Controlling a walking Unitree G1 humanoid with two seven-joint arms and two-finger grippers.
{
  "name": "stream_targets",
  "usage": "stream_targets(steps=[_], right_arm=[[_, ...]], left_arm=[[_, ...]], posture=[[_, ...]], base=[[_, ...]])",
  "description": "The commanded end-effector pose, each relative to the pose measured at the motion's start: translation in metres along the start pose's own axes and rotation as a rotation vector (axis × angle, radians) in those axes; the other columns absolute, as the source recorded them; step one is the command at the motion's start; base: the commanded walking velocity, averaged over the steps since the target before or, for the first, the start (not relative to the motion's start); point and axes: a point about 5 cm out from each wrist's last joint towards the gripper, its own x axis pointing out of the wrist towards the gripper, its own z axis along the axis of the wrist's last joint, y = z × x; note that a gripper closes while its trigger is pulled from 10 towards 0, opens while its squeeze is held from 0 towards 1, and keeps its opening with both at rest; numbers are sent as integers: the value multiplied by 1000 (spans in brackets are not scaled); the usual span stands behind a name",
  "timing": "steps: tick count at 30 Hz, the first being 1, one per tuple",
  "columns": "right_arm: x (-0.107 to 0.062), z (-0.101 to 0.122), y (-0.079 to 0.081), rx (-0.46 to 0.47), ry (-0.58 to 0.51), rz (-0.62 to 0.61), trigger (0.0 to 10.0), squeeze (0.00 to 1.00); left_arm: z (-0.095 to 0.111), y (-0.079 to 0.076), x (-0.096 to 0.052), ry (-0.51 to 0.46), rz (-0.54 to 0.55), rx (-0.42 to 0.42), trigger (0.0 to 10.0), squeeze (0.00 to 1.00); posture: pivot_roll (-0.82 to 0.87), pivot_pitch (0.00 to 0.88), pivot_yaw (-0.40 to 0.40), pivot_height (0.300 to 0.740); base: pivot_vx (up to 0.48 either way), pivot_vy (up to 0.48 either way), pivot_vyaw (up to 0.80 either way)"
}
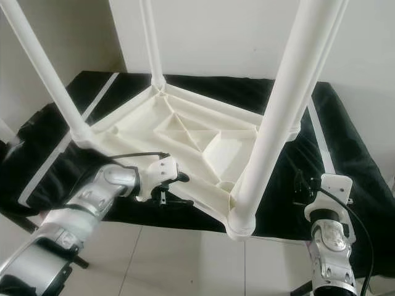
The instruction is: Building children table
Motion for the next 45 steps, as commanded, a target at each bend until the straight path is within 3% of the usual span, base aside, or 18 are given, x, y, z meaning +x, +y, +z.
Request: stream_targets(steps=[1,7,10,14,19,22,28,31,37,39,42,43,44,45], right_arm=[[-1,-1,2,11,9,2,10000,0],[-4,-1,-3,13,16,-17,10000,0],[-4,-1,-4,14,18,-23,10000,0],[-4,-1,-4,14,18,-26,10000,0],[-4,-1,-4,16,16,-29,10000,0],[-3,0,-2,20,16,-30,10000,0],[-3,0,0,23,17,-28,10000,0],[-1,1,2,29,13,-24,10000,0],[-1,2,4,34,9,-14,10000,0],[-5,2,10,42,9,61,10000,0],[-7,2,12,44,9,81,10000,0],[-16,2,18,17,12,194,10000,0],[-16,2,18,17,12,194,10000,0],[-21,1,19,15,18,236,10000,0]], left_arm=[[-8,6,-1,75,58,-18,10000,0],[-23,14,-7,204,70,-54,10000,0],[-24,17,-9,208,87,-64,10000,0],[-29,26,-15,264,189,-127,10000,0],[-27,32,-15,254,268,-183,10000,0],[-24,36,-12,221,343,-306,10000,0],[-24,40,-10,212,414,-369,10000,0],[-23,47,-12,218,557,-400,10000,0],[-20,43,-8,209,474,-365,10000,0],[-12,36,-7,142,351,-217,10000,0],[-9,34,-7,125,319,-180,10000,0],[9,25,-11,-58,177,-160,10000,0],[9,25,-11,-58,177,-160,10000,0],[18,19,-15,-145,111,-143,10000,0]], posture=[[-71,9,55,740],[-74,18,59,740],[-74,21,60,740],[-75,24,63,740],[-74,25,62,740],[-69,26,59,740],[-67,26,58,740],[-70,26,58,740],[-68,27,56,740],[-67,29,57,740],[-67,29,57,740],[-63,34,61,740],[-63,34,61,740],[-63,37,60,740]], base=[[0,0,0],[0,0,0],[0,0,0],[0,0,0],[0,0,0],[0,0,0],[0,0,0],[0,0,0],[0,0,0],[0,0,0],[0,0,0],[0,0,0],[0,0,0],[0,0,0]])
